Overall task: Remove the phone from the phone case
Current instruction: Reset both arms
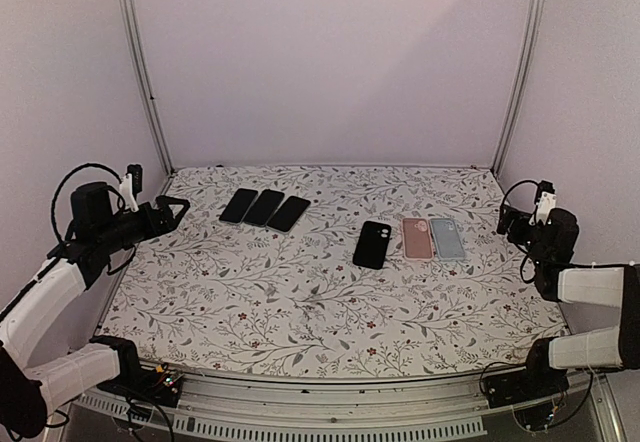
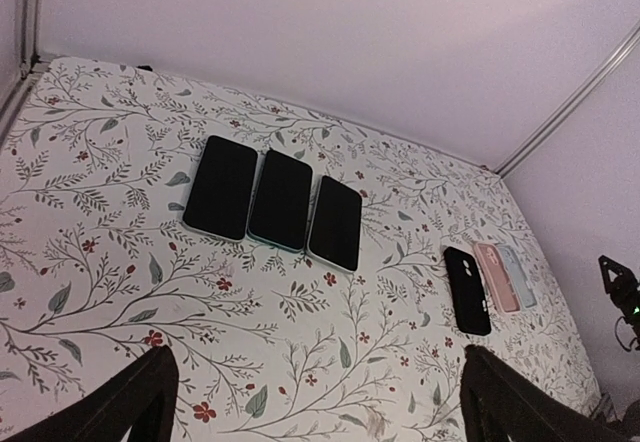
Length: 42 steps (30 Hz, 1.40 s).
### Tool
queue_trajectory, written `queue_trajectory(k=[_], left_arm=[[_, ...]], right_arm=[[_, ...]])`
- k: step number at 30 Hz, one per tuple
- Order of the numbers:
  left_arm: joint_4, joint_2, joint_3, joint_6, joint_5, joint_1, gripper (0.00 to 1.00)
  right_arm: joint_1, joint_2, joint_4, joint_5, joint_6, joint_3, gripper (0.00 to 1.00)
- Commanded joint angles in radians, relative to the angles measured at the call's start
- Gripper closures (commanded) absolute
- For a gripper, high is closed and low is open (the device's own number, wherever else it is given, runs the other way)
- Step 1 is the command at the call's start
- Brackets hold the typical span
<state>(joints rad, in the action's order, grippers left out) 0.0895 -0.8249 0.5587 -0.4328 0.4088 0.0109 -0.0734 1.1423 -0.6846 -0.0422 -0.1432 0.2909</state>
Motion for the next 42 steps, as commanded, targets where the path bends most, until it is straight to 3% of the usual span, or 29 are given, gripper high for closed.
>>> queue_trajectory(k=[1,11,16,29,42], left_arm=[[-0.018,0.005,0.005,0.017,-0.007,-0.010,0.01],[-0.064,-0.010,-0.031,-0.008,-0.097,-0.010,0.01],[-0.152,-0.001,-0.080,-0.027,-0.170,-0.011,0.01],[-0.284,-0.162,-0.082,0.068,-0.571,-0.010,0.01],[-1.007,-0.350,-0.338,0.255,-0.746,-0.010,0.01]], right_arm=[[-0.002,0.051,-0.159,0.048,0.028,-0.021,0.01],[-0.003,0.179,-0.356,0.117,0.049,-0.034,0.01],[-0.003,0.214,-0.411,0.082,0.084,-0.044,0.01],[-0.003,0.400,-0.717,0.126,0.110,-0.103,0.01],[0.007,0.404,-0.602,0.141,0.131,-0.039,0.01]])
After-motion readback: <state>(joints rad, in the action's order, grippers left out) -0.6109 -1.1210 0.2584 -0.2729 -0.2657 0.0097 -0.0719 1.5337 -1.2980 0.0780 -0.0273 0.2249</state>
